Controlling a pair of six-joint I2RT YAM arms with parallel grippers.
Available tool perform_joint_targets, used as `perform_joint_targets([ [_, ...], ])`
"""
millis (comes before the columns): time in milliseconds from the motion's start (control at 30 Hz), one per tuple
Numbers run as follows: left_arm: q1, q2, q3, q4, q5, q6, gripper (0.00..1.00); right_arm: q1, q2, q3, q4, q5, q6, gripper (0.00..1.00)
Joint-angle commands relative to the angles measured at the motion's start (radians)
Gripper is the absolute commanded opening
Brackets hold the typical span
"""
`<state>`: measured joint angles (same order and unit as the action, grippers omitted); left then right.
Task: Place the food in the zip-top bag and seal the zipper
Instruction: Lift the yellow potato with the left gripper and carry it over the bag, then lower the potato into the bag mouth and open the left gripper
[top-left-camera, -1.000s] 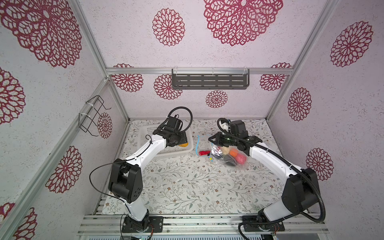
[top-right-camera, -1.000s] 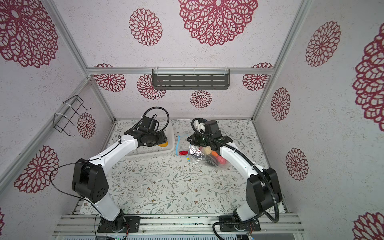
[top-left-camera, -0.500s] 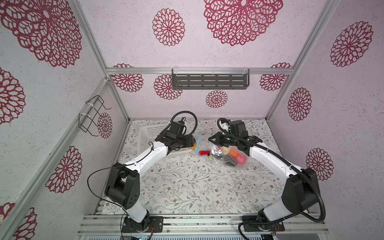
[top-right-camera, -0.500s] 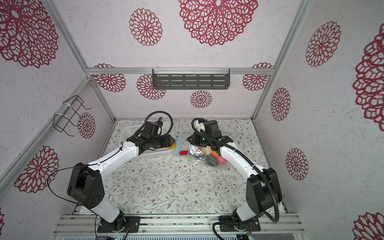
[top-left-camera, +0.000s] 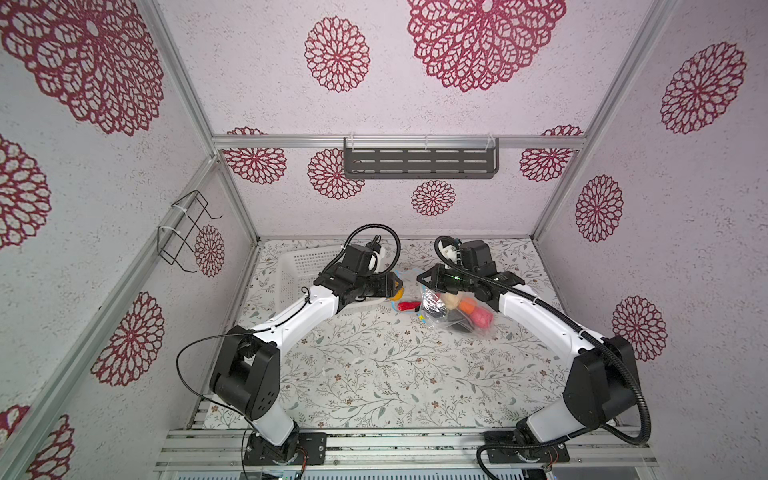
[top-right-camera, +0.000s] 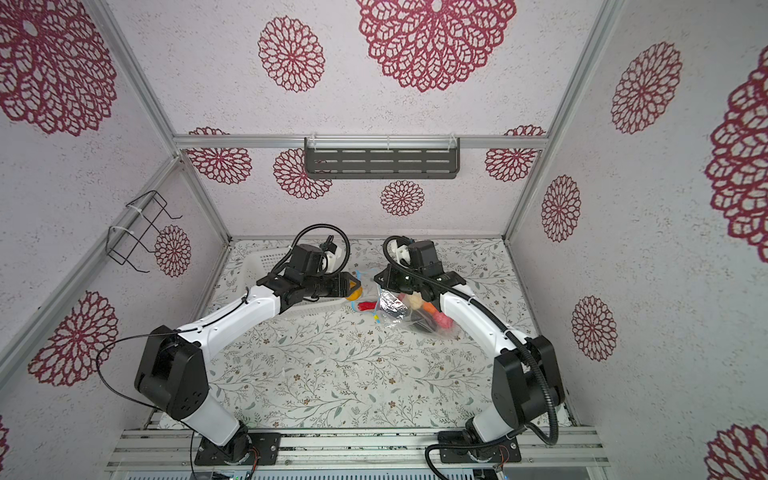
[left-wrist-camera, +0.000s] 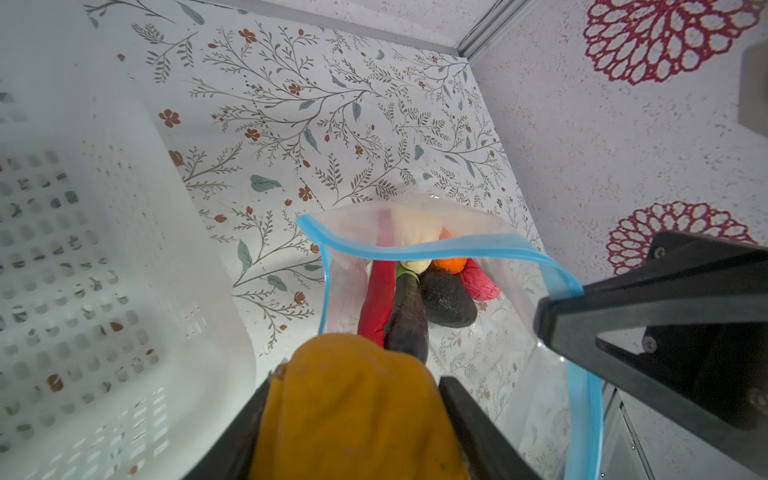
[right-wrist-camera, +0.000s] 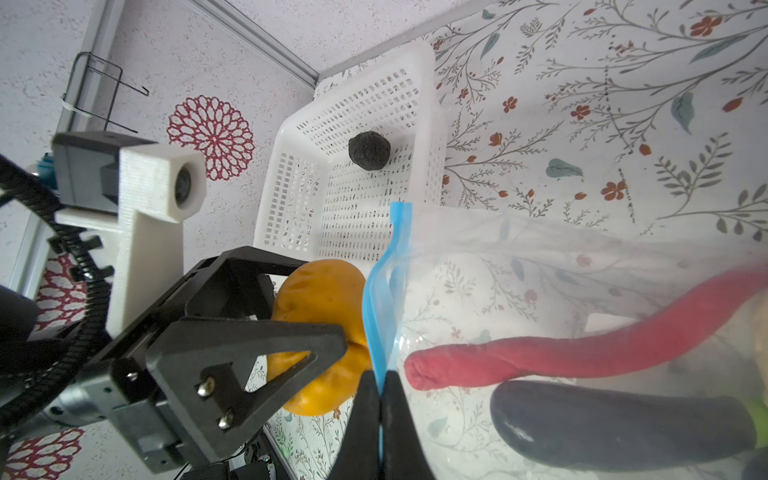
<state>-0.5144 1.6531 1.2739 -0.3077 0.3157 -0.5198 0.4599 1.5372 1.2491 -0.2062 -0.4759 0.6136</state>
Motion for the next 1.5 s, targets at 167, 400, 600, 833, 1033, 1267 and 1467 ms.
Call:
perform_joint_targets([
  [167,-0.02,0.008,0.01,0.011,0.034,0.034,0.62,-0.002,-0.023,0.022,0.022,-0.006,0.014,0.0],
  [400,-0.037,0.023,0.024,-0.003,0.045,0.049,0.63,-0.001,-0.025,0.022,0.025,-0.004,0.017,0.0],
  [600,-0.047,0.049,0.047,-0.03,0.043,0.056,0.64,-0.003,-0.028,0.021,0.027,-0.004,0.019,0.0],
  [833,-0.057,0.065,0.061,-0.037,0.044,0.062,0.67,-0.003,-0.031,0.019,0.025,-0.004,0.02,0.0],
  [1033,-0.062,0.083,0.073,-0.05,0.045,0.066,0.69,-0.003,-0.031,0.016,0.025,-0.003,0.017,0.0],
  [1267,-0.064,0.097,0.082,-0.058,0.054,0.068,0.73,-0.002,-0.037,0.013,0.025,-0.004,0.016,0.0],
  [1467,-0.066,0.101,0.084,-0.058,0.06,0.069,0.79,-0.003,-0.037,0.016,0.025,-0.006,0.014,0.0],
])
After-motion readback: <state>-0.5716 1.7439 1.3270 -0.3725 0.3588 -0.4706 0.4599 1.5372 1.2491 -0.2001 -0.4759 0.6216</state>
